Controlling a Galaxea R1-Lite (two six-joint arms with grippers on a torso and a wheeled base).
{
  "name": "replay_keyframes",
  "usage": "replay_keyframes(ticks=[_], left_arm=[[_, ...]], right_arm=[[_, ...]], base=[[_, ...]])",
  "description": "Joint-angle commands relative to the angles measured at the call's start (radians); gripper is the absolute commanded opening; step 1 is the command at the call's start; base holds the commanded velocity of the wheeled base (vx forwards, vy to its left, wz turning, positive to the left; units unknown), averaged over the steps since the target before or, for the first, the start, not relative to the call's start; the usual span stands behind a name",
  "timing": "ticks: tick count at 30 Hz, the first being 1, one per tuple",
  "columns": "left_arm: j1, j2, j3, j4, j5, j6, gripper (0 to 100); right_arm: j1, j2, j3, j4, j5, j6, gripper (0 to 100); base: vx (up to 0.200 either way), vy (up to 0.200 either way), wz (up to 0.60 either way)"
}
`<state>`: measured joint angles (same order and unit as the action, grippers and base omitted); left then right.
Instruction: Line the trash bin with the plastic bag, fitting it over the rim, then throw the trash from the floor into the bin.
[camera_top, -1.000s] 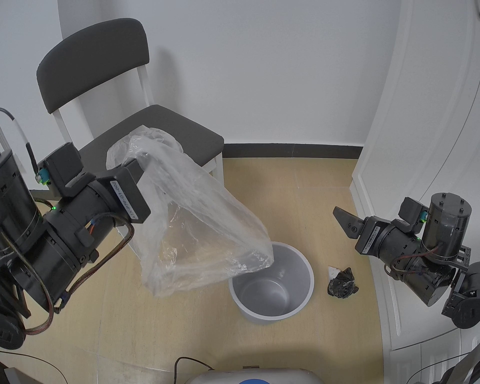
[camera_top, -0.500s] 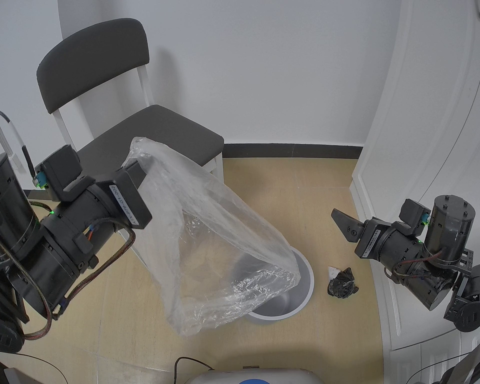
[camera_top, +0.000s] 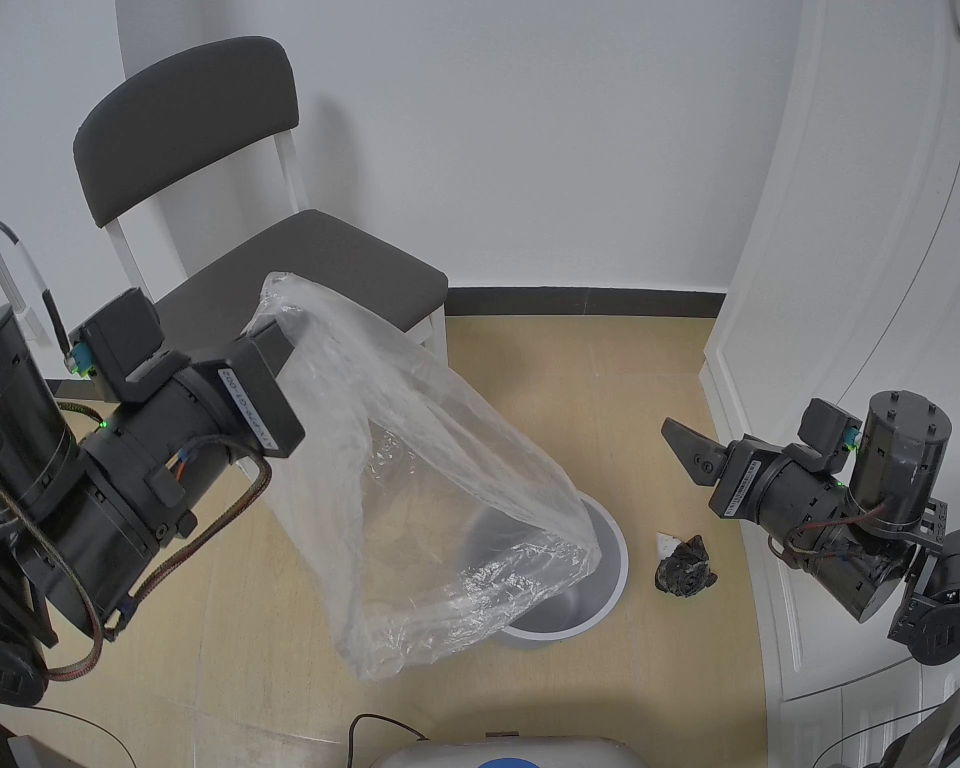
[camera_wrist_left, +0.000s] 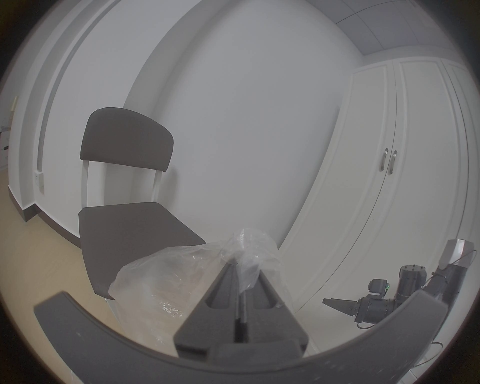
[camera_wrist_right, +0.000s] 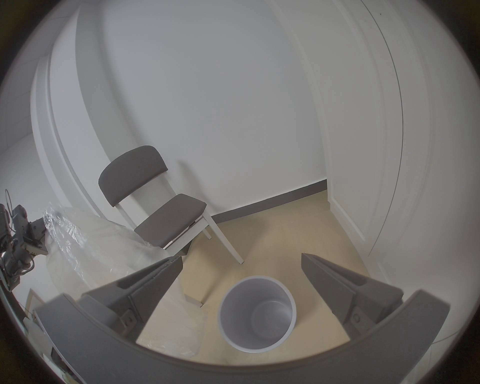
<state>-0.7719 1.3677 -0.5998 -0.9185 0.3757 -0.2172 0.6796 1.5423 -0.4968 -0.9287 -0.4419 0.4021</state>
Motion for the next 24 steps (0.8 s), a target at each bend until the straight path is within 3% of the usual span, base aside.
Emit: replay_keyframes(ticks=[1, 24], left_arm=[[-0.001, 0.001, 0.0, 0.0, 0.0, -0.001, 0], [-0.01, 0.004, 0.002, 0.0, 0.0, -0.001, 0]], right_arm=[[0.0, -0.001, 0.001, -0.001, 0.0, 0.001, 100], [0.0, -0.004, 0.001, 0.001, 0.002, 0.001, 100]], base=[[0.0, 0.0, 0.0], [0.0, 0.0, 0.0]])
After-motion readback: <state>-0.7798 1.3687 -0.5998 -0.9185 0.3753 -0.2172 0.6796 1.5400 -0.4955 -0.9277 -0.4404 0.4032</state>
